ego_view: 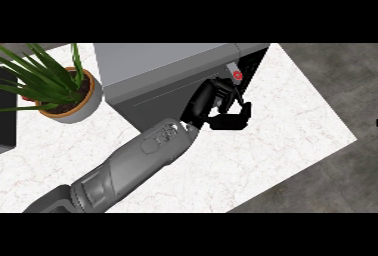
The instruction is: Pick up the milk, place it into the microwave and close the microwave
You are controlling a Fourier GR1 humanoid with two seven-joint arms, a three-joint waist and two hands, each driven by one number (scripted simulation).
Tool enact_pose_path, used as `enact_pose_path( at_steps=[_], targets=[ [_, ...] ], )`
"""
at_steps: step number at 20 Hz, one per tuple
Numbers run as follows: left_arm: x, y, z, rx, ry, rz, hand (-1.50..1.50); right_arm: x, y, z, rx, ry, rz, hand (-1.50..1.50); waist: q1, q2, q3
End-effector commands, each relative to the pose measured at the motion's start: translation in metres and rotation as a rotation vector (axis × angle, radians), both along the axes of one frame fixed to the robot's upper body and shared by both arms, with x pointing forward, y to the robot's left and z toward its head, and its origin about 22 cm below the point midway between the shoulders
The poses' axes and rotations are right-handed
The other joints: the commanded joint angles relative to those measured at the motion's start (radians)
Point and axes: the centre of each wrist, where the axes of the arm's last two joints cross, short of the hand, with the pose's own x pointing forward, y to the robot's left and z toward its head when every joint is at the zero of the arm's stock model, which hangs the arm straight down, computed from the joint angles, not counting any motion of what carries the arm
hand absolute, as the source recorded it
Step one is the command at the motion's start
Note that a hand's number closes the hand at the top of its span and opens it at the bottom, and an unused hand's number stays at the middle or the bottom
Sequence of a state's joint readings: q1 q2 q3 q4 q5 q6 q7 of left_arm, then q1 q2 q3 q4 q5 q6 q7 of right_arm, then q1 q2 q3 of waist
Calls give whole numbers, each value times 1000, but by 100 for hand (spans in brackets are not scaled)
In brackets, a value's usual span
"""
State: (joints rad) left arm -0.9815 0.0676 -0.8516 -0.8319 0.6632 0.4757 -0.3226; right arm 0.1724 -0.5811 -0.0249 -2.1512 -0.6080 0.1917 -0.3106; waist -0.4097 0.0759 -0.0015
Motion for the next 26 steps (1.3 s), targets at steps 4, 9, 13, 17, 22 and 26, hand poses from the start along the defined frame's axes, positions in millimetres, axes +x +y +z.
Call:
enact_pose_path(
  at_steps=[4,9,13,17,22,26],
  targets=[
    [-3,-34,25,-34,-50,-53,150,4,-7,13,-36,-14,-8,-150,-37,12,1],
    [-4,-35,24,-43,-46,-27,150,6,-12,19,-53,-9,-4,-150,-46,10,3],
    [-4,-36,26,-43,-60,-18,150,8,-14,21,-43,-5,12,-150,-45,13,5],
    [-6,-36,23,-55,-53,-4,150,10,-14,25,-31,-15,25,-150,-54,18,4],
    [-5,-36,24,-61,-59,16,150,12,-18,31,-36,-20,24,-150,-54,17,5],
    [-6,-36,23,-63,-59,24,150,13,-19,35,-25,-27,42,-150,-65,16,5]
  ],
)
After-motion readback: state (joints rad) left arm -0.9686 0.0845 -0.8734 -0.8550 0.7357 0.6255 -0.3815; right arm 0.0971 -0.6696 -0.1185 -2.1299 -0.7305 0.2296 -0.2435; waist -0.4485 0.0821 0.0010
